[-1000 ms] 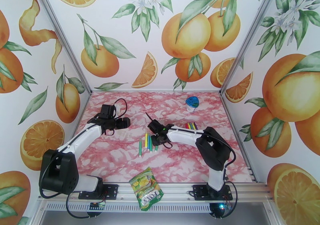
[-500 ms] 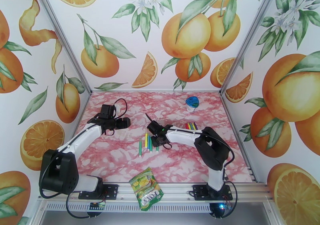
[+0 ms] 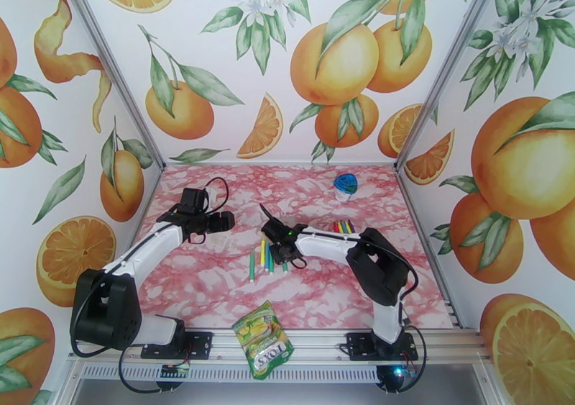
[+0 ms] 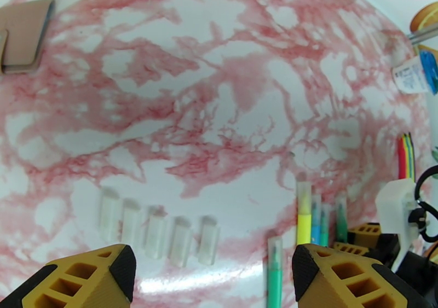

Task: Open the pen caps

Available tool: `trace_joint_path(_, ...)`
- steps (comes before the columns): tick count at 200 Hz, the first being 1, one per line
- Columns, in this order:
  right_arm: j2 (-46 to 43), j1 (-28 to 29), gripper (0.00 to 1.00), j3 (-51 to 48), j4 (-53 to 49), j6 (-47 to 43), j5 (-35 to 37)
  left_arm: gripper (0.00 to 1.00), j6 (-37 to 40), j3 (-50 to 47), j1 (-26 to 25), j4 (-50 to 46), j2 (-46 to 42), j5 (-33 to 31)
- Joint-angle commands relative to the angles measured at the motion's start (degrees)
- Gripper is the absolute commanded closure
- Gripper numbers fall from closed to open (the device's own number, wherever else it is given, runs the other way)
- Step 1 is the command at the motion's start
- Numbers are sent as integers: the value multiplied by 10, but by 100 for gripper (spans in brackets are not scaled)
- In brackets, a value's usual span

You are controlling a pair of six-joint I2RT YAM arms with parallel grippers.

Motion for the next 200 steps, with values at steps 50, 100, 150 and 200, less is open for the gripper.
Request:
trace_joint_path(50,26,-22,79,-12,20,12,42,20,-3,-3,5,15,-20,18)
trace_joint_path(100,-26,-39,84,-53,80,-13,18,20,-25,-13,4,52,-12,59)
trace_joint_path(150,-103,-52,87,-110,169,-54,-25,18,-48,-11,0,85,2,120)
trace_joint_path(200,-170,-65,87,-169,269,-55,-84,18,-75,-6,-28,138,14,178)
